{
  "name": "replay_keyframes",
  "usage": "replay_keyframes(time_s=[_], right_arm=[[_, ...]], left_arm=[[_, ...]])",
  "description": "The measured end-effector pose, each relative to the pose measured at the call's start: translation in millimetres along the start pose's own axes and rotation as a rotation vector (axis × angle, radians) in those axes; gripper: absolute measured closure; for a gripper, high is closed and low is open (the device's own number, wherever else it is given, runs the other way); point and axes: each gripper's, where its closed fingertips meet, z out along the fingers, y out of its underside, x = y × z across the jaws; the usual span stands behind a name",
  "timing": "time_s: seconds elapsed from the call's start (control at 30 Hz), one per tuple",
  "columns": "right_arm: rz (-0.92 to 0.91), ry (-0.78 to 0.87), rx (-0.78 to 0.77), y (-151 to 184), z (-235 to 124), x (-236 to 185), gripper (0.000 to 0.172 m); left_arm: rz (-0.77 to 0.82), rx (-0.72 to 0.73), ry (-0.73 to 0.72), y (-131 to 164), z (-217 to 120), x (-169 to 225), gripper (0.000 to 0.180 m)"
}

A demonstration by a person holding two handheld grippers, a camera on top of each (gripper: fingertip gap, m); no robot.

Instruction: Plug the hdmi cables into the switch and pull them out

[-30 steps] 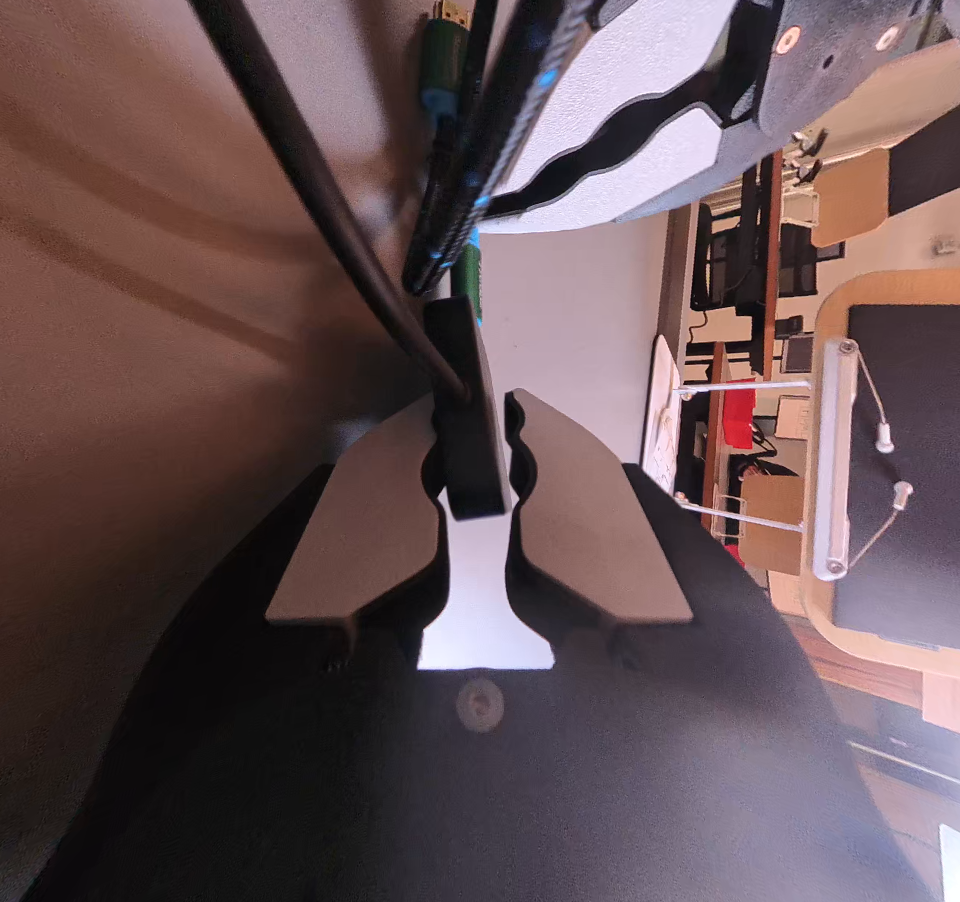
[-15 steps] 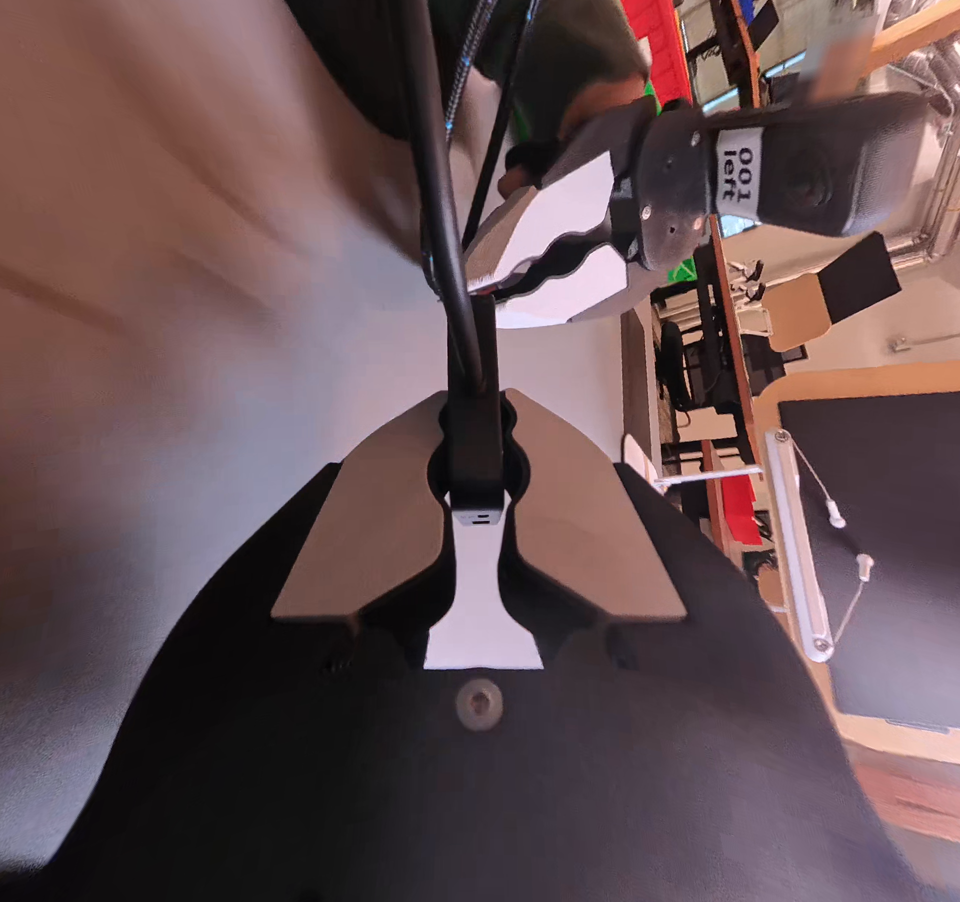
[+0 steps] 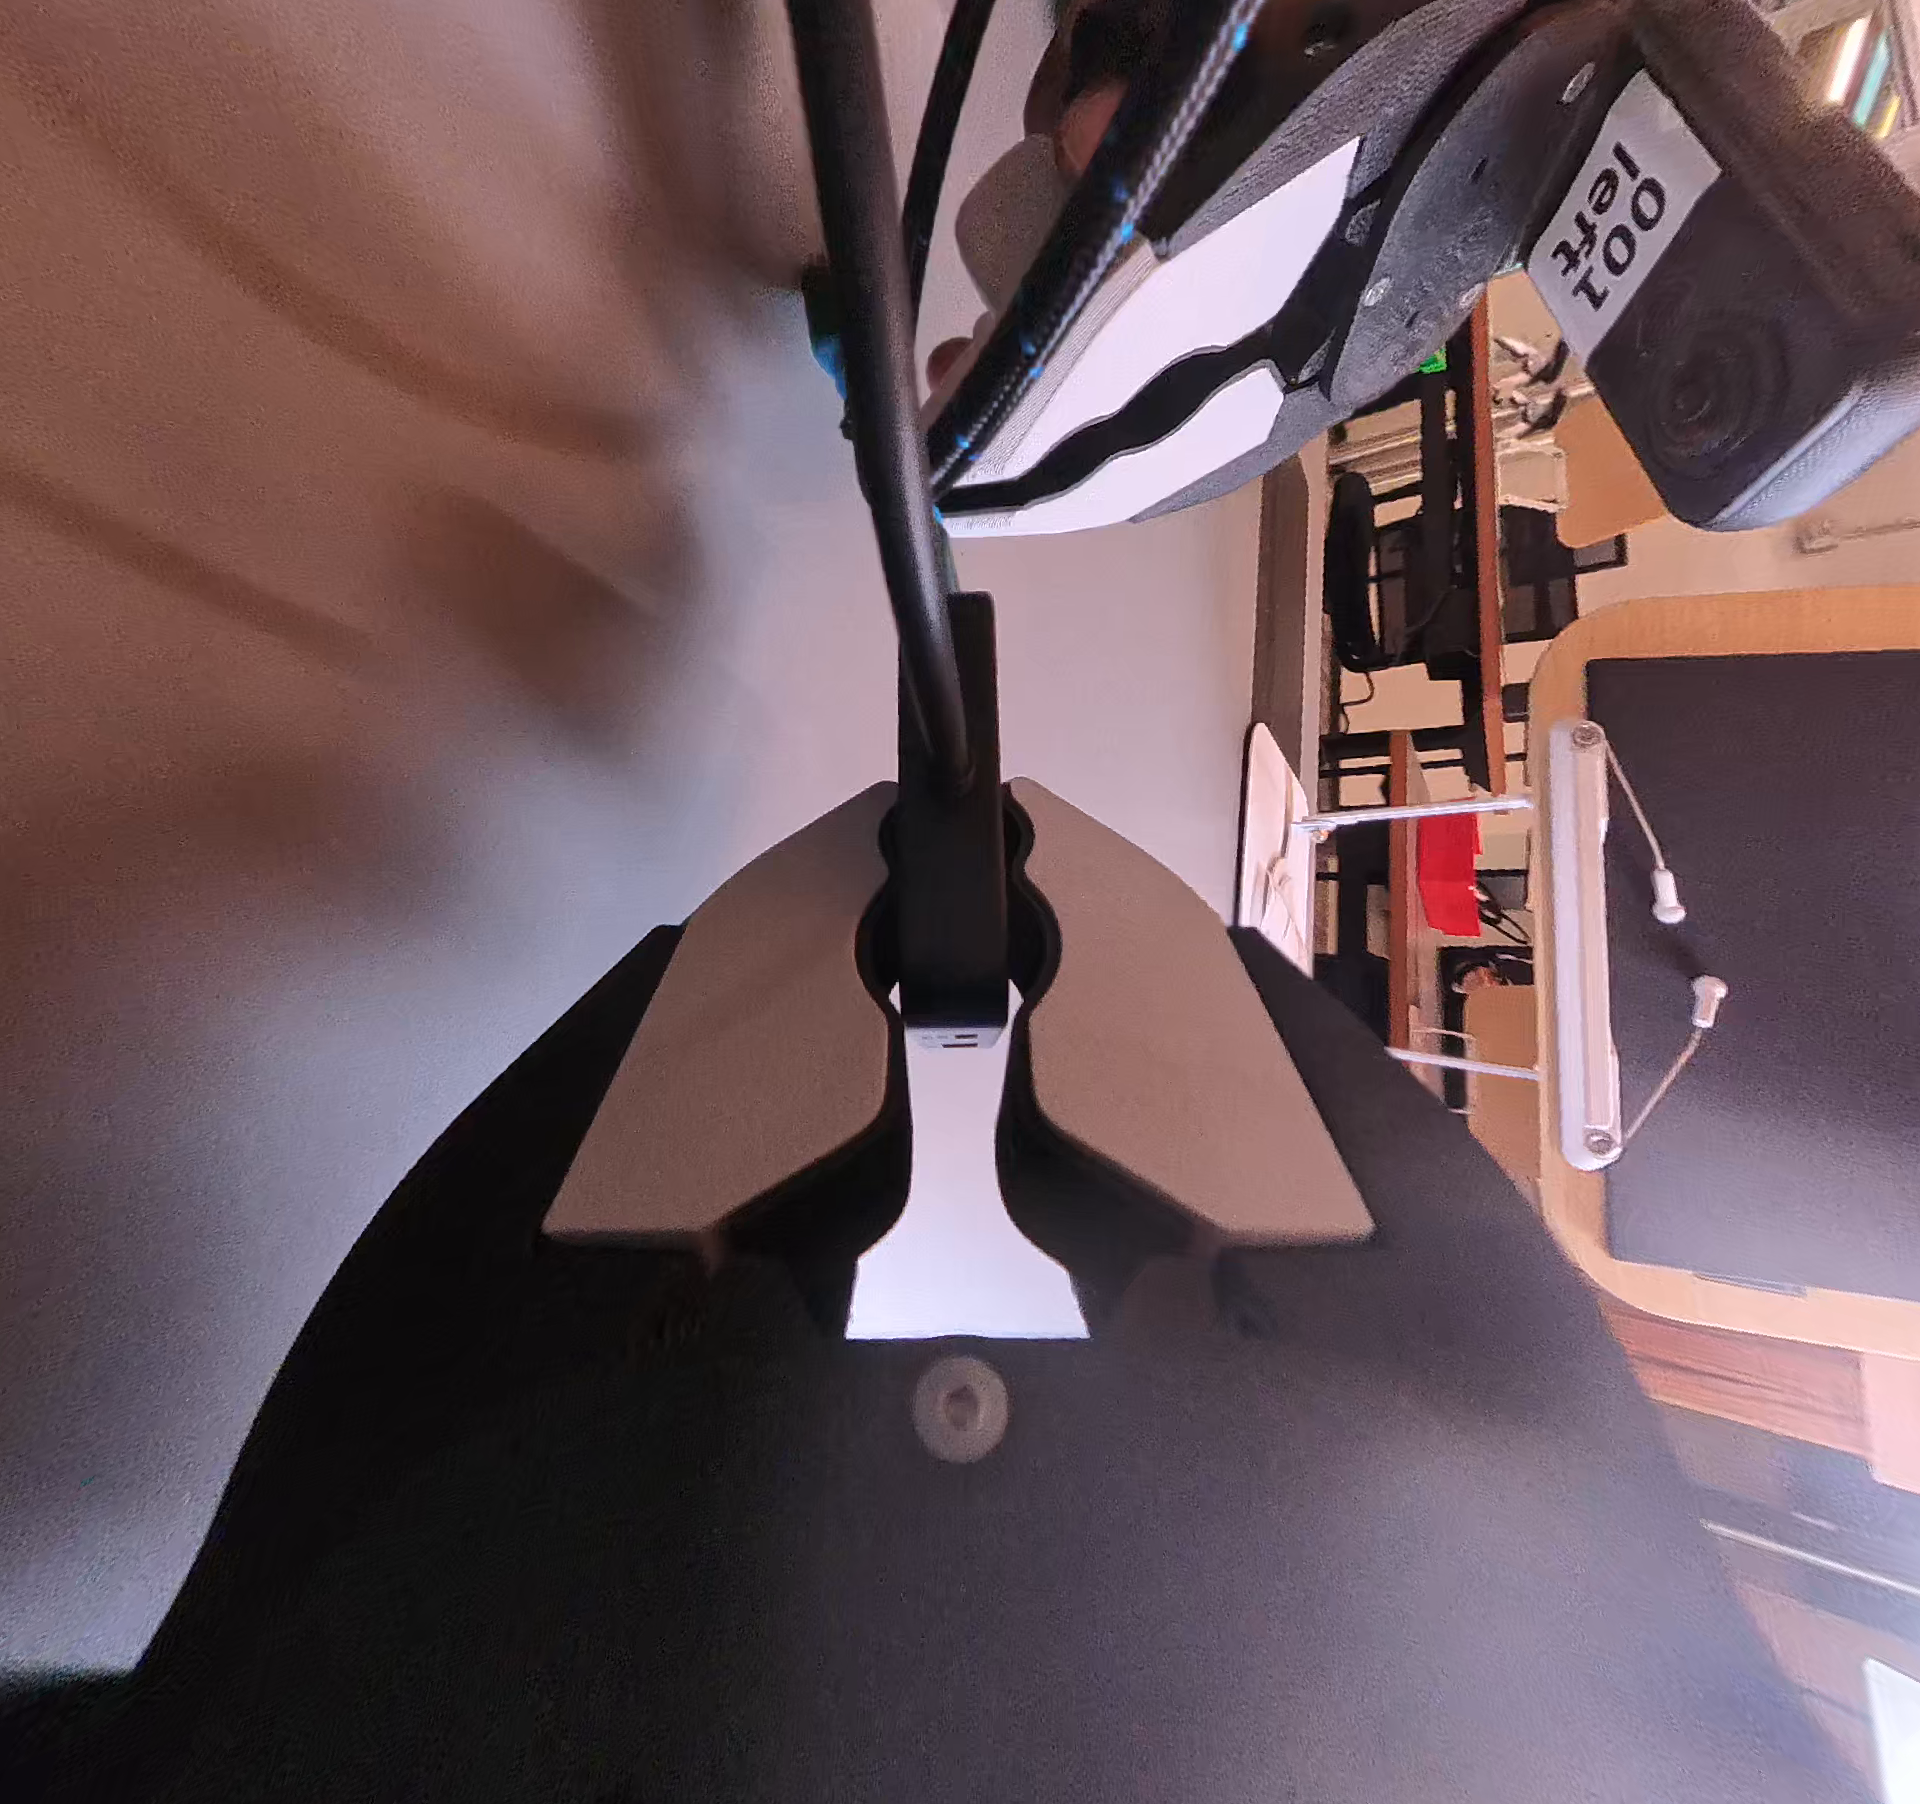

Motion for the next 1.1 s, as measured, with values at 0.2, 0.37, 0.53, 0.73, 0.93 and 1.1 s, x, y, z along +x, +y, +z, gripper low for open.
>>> replay_keyframes(time_s=[0.2,0.37,0.53,0.73,0.93,1.1], right_arm=[[-0.049,-0.089,0.046,-9.3,-2.3,-15.5,0.158],[-0.059,-0.085,0.005,-4.9,1.0,-18.6,0.159],[-0.052,-0.075,0.064,-13.2,-5.5,-19.9,0.159],[-0.035,-0.080,0.143,-24.7,-12.7,-24.8,0.159],[0.040,-0.091,0.230,-33.0,-23.6,-22.4,0.159],[0.093,-0.101,0.274,-38.7,-27.7,-21.5,0.159]], left_arm=[[0.023,-0.054,0.020,7.2,5.6,5.2,0.175],[0.020,-0.064,0.033,8.0,10.7,9.1,0.175],[0.047,-0.024,0.052,5.5,11.1,11.9,0.175],[0.125,0.002,0.131,6.8,14.1,24.6,0.176],[0.162,0.075,0.215,-1.5,10.4,40.9,0.176],[0.150,0.105,0.238,-3.2,13.1,43.7,0.177]])
